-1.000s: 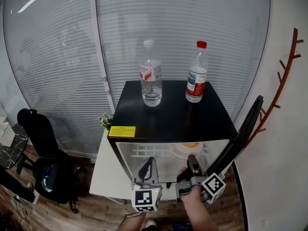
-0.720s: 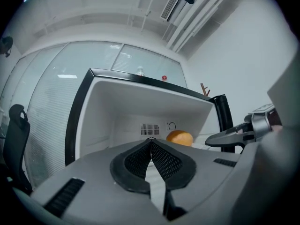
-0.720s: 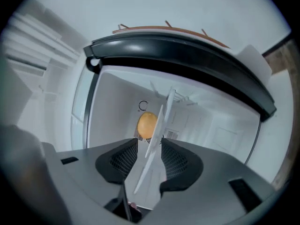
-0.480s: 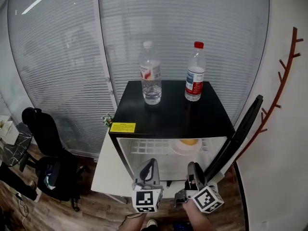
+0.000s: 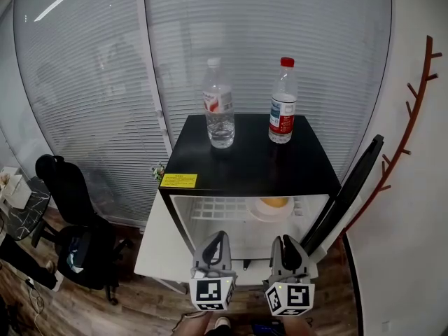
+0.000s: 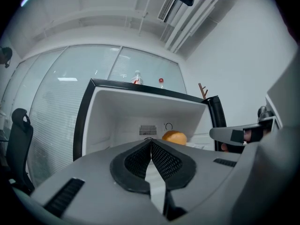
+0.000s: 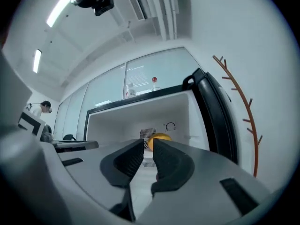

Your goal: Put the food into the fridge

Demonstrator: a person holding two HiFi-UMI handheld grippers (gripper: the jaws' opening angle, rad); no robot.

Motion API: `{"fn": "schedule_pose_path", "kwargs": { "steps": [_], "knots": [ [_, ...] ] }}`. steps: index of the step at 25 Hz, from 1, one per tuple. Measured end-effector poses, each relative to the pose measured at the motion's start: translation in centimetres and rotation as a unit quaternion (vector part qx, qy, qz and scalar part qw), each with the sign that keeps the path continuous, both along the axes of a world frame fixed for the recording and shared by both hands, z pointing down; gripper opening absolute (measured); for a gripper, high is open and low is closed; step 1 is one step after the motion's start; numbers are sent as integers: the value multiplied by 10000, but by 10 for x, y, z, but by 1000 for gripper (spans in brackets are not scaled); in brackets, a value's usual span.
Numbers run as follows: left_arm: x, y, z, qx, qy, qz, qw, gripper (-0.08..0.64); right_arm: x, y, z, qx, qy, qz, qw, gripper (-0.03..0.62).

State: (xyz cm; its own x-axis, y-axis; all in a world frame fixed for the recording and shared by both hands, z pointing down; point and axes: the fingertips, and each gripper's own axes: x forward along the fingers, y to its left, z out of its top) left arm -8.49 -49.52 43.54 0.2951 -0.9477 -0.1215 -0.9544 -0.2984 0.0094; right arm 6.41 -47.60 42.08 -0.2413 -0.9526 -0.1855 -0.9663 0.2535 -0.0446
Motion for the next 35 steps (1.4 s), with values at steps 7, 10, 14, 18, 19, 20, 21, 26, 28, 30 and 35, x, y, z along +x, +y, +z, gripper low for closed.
{"fn": "schedule_pose_path", "kwargs": {
  "steps": [7,10,14,18,19,20,21,26,28,30,35],
  "knots": [
    [8,6,-1,106,-75,42,9999,28,2,0,-2,30,256,16,9997,28],
    [10,8,0,85,-106,46,9999,28,1,-1,1,-54,479,73,9988,28],
    [12,9,-4,155,-123,64,9998,28,-2,-4,4,-76,561,29,9984,28],
    [10,10,-6,189,-132,27,9997,28,-5,-2,2,-144,521,-42,9985,28],
    [9,10,-6,189,-152,21,9997,28,-6,-2,1,-150,511,-56,9986,28],
    [9,10,-6,193,-157,18,9997,28,-7,-1,0,-134,519,-67,9985,28],
    [8,10,-6,196,-153,16,9997,28,-7,-1,-1,-113,541,-72,9984,28],
    [5,12,-8,192,-136,-55,9997,28,-10,1,-3,-81,619,-65,9980,28],
    [4,12,-8,231,-117,-66,9996,28,-10,1,-3,-89,613,-56,9981,28],
    [2,12,-7,216,-97,-78,9997,28,-10,2,-3,-47,612,-76,9981,28],
    [-1,15,-5,195,-100,-137,9997,28,-10,5,-8,-31,644,-27,9979,28]
  ]
}}
